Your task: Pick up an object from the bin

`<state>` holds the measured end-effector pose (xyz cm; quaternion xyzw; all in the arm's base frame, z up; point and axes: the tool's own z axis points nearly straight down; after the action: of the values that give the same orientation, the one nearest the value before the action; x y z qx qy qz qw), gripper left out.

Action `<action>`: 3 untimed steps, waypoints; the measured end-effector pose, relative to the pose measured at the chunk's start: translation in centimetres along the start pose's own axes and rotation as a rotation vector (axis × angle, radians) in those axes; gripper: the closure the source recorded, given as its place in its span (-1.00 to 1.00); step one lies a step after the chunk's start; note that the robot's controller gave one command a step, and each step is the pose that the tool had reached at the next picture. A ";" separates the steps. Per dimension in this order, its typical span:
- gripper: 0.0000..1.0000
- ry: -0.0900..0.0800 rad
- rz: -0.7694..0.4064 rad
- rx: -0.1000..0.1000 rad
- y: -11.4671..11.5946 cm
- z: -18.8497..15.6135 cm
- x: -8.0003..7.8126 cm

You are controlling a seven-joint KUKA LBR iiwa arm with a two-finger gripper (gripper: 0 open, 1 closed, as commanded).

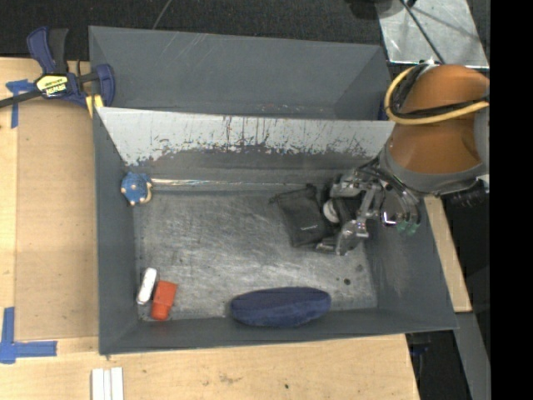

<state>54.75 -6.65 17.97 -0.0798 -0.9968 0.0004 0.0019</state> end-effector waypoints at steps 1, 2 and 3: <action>-1.00 -0.006 -0.187 -0.003 2.1 10.7 -3.3; 1.00 0.001 -0.188 -0.013 2.7 10.5 -3.0; 1.00 -0.016 -0.434 0.002 -0.5 -7.6 -1.4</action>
Offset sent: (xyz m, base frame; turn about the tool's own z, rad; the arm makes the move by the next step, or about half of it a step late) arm 0.0329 0.0156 -0.1097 -0.1882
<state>56.10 -7.36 25.58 0.1366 -0.9906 0.0018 -0.0058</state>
